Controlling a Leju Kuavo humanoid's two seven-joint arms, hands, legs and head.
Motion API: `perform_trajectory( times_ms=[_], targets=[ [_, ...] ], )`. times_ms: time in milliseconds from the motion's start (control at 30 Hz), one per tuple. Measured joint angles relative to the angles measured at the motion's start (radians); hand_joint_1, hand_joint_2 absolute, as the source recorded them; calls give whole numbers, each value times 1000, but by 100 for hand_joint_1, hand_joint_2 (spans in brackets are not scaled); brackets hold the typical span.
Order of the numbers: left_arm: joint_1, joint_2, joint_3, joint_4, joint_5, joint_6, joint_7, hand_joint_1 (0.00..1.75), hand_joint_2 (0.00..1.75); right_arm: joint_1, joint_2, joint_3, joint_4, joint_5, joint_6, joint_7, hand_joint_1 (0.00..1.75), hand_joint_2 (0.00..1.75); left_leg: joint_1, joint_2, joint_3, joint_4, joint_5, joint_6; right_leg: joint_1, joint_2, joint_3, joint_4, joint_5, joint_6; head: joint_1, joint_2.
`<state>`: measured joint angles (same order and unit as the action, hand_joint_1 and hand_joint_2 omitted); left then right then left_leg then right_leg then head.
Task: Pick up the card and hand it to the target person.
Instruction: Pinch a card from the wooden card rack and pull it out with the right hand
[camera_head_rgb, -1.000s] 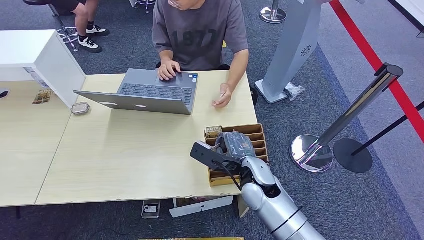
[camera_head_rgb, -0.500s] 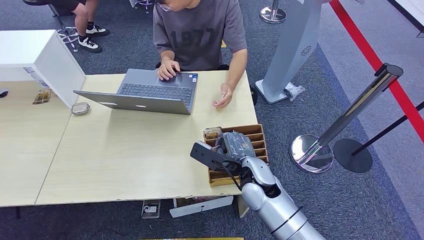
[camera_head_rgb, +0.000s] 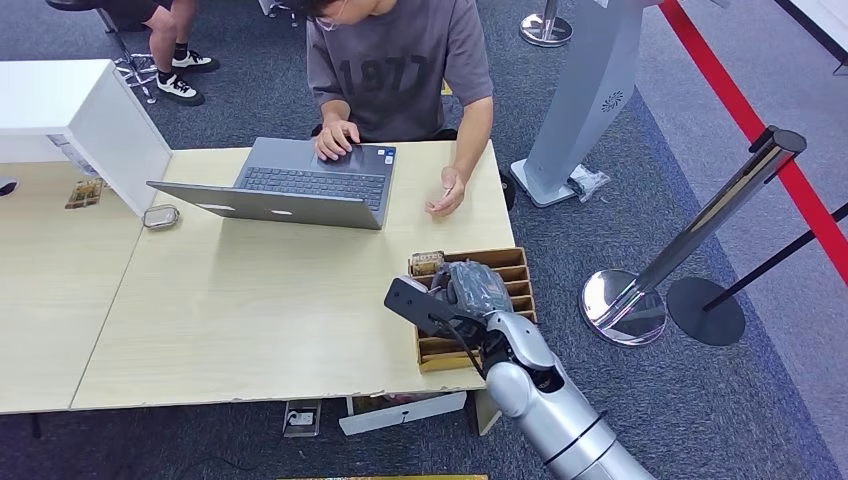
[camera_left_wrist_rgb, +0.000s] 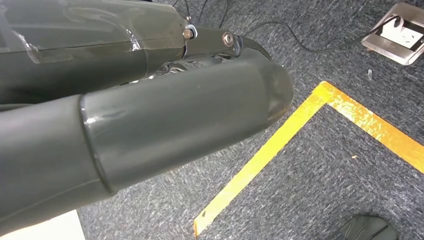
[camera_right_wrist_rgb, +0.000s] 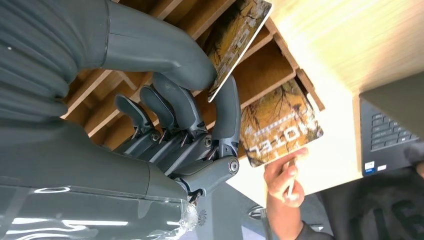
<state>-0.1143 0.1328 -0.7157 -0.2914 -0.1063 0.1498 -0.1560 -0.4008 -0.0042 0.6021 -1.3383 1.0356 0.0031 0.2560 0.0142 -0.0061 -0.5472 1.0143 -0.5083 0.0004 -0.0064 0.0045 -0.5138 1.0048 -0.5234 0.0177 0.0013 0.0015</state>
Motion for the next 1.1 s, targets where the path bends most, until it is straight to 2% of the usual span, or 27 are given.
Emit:
perform_trajectory(
  times_ms=[700, 1100],
  targets=[
    [1, 0, 19, 6, 3, -6, 12, 0, 0, -30, -27, -133, -81, -69, -12, 20, 151, 175, 0, 0, 0, 0, 0, 0, 0, 0, 0, 0, 0, 0, 0, 0],
    [2, 0, 26, 6, 6, -10, 21, 0, 0, -55, -29, -202, -119, -168, -31, 7, 161, 175, 0, 0, 0, 0, 0, 0, 0, 0, 0, 0, 0, 0, 0, 0]
  ],
)
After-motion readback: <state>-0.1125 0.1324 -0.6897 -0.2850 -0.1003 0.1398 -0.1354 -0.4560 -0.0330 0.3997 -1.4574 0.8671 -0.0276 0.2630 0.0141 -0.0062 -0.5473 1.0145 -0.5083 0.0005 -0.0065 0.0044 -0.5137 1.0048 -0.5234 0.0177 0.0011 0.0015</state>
